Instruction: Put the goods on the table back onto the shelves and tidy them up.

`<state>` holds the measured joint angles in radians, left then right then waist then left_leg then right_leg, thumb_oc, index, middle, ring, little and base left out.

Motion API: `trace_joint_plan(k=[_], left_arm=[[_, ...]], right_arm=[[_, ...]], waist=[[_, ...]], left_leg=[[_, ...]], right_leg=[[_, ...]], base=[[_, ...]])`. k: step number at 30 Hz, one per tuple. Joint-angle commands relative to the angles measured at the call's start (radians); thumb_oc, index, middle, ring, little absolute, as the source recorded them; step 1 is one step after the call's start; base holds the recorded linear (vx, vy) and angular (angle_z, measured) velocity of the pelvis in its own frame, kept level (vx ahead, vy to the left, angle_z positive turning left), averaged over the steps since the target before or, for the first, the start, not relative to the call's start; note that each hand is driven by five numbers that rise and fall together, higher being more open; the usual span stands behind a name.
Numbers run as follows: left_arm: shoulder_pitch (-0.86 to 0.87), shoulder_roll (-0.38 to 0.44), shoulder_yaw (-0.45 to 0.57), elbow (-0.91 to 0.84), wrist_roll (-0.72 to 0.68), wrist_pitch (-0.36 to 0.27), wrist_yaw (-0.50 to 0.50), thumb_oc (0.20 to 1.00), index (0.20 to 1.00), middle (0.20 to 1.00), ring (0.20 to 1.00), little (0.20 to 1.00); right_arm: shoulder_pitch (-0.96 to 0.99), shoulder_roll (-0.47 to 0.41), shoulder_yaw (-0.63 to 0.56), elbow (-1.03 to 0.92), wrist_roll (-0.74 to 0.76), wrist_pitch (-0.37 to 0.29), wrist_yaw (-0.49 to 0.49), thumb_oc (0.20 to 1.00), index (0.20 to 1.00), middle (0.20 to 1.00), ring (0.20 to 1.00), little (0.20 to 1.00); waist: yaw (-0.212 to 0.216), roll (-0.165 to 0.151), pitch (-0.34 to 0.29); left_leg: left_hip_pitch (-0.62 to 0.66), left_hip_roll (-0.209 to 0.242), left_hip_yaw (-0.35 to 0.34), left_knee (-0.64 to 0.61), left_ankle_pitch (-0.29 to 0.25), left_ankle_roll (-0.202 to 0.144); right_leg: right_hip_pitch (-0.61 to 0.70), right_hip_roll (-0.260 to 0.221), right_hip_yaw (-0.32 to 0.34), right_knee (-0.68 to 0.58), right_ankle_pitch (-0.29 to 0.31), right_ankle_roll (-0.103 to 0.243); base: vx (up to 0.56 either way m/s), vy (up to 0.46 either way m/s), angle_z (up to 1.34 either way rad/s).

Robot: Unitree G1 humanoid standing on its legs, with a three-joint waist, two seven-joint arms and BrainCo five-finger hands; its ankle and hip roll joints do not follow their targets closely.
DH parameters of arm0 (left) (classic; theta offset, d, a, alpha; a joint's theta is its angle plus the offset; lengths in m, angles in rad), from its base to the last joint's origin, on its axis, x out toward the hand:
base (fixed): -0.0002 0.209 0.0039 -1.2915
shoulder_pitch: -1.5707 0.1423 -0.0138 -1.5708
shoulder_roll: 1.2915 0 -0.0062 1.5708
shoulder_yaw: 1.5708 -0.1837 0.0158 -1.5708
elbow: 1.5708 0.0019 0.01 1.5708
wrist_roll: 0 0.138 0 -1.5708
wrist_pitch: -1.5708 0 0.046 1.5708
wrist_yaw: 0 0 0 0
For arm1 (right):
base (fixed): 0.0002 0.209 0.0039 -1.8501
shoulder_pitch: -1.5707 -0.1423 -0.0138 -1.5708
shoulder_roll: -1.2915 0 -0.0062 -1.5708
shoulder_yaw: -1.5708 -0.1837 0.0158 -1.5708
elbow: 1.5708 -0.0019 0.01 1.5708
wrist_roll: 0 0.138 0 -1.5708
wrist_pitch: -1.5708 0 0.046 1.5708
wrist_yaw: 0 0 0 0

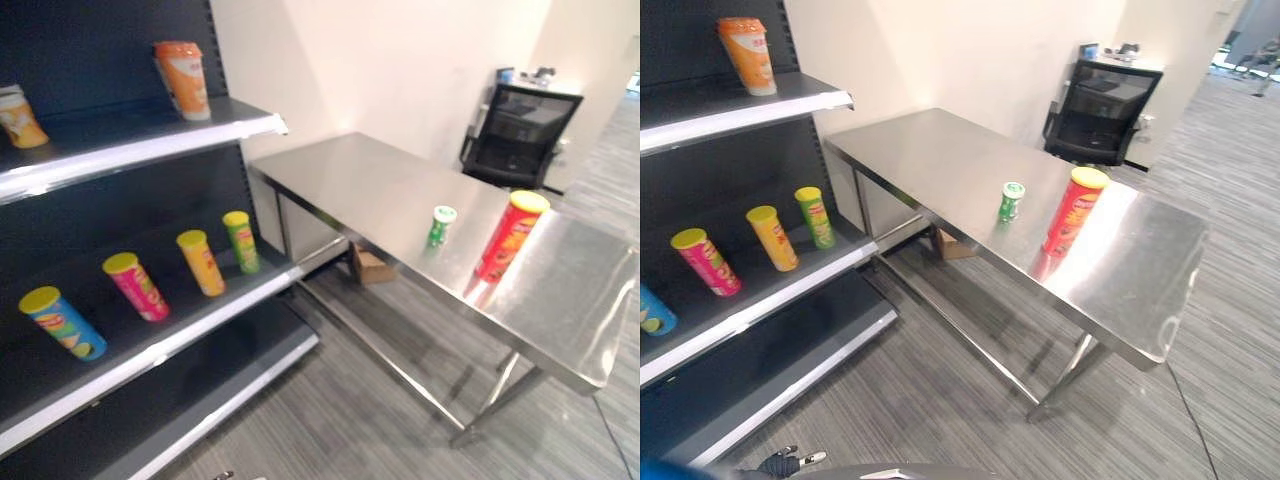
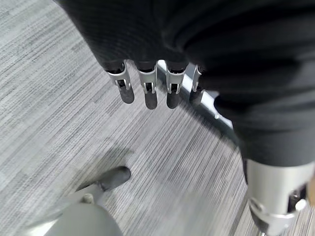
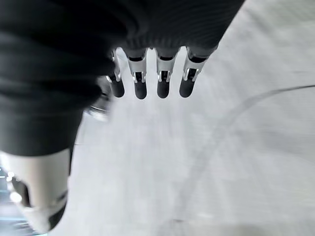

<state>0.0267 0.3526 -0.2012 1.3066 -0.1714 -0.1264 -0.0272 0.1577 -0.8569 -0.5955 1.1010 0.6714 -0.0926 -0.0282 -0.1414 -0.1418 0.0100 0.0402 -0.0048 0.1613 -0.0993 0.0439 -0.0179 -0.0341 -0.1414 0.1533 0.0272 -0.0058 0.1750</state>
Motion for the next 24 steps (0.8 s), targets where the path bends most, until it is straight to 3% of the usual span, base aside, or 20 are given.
trace_joint_plan(k=[1, 2, 4, 6, 9, 16, 24], left_arm=[[-0.021, -0.037, 0.043, -0.045, 0.016, -0.026, -0.001, 1.0, 1.0, 1.0, 1.0, 1.0], [-0.02, -0.036, 0.043, -0.046, 0.016, -0.025, -0.001, 1.0, 1.0, 1.0, 1.0, 1.0], [-0.018, -0.033, 0.045, -0.074, 0.004, -0.025, 0.004, 1.0, 1.0, 1.0, 1.0, 1.0], [-0.013, -0.034, 0.048, -0.083, -0.002, -0.025, 0.0, 1.0, 1.0, 1.0, 1.0, 1.0], [0.001, -0.027, 0.061, -0.119, -0.013, -0.031, 0.0, 1.0, 1.0, 1.0, 1.0, 1.0], [0.029, -0.034, 0.041, -0.148, -0.056, -0.031, -0.008, 1.0, 1.0, 1.0, 1.0, 1.0], [0.035, -0.054, 0.016, -0.132, -0.08, -0.027, -0.001, 1.0, 1.0, 1.0, 1.0, 1.0]], right_arm=[[-0.064, -0.059, 0.067, -0.388, -0.108, -0.135, -0.069, 1.0, 1.0, 1.0, 1.0, 1.0], [-0.062, -0.055, 0.066, -0.396, -0.113, -0.131, -0.074, 1.0, 1.0, 1.0, 1.0, 1.0], [-0.095, -0.082, 0.117, -0.639, -0.235, -0.146, -0.099, 1.0, 1.0, 1.0, 1.0, 1.0], [-0.098, -0.082, 0.128, -0.693, -0.254, -0.151, -0.098, 1.0, 1.0, 1.0, 1.0, 1.0], [-0.169, -0.141, 0.221, -0.803, -0.325, -0.151, -0.063, 1.0, 1.0, 1.0, 1.0, 1.0], [-0.331, -0.254, 0.423, -0.738, -0.374, -0.124, -0.009, 1.0, 1.0, 1.0, 1.0, 1.0], [-0.534, -0.273, 0.611, -0.581, -0.443, -0.089, -0.035, 1.0, 1.0, 1.0, 1.0, 1.0]], waist=[[0.022, 0.084, 0.061], [0.021, 0.084, 0.06], [0.024, 0.078, 0.063], [0.028, 0.075, 0.062], [0.067, 0.06, 0.032], [0.106, 0.045, 0.016], [0.132, 0.044, 0.019]], left_leg=[[0.025, 0.009, -0.051, 0.012, -0.079, 0.003], [0.024, 0.01, -0.052, 0.012, -0.079, 0.003], [0.023, 0.005, -0.07, 0.012, -0.074, 0.002], [0.026, 0.003, -0.072, 0.014, -0.074, 0.001], [0.028, 0.012, -0.084, 0.013, -0.073, -0.014], [0.032, 0.046, -0.132, 0.012, -0.063, -0.048], [0.036, 0.082, -0.182, 0.012, -0.044, -0.082]], right_leg=[[-0.044, 0.022, -0.087, 0.094, 0.049, 0.019], [-0.043, 0.022, -0.088, 0.09, 0.051, 0.019], [-0.046, 0.023, -0.07, 0.012, 0.067, 0.02], [-0.037, 0.022, -0.065, -0.003, 0.068, 0.017], [0.017, 0.019, -0.088, -0.063, 0.069, 0.008], [0.075, 0.031, -0.162, -0.093, 0.044, -0.015], [0.111, 0.056, -0.222, -0.093, 0.011, -0.043]], base=[[0.01, -0.012, -0.18], [0.0, -0.044, -0.2], [0.0, -0.054, -0.1], [0.03, -0.04, 0.11], [0.08, -0.133, 0.37], [0.05, -0.141, 0.4], [0.04, -0.128, 0.22]])
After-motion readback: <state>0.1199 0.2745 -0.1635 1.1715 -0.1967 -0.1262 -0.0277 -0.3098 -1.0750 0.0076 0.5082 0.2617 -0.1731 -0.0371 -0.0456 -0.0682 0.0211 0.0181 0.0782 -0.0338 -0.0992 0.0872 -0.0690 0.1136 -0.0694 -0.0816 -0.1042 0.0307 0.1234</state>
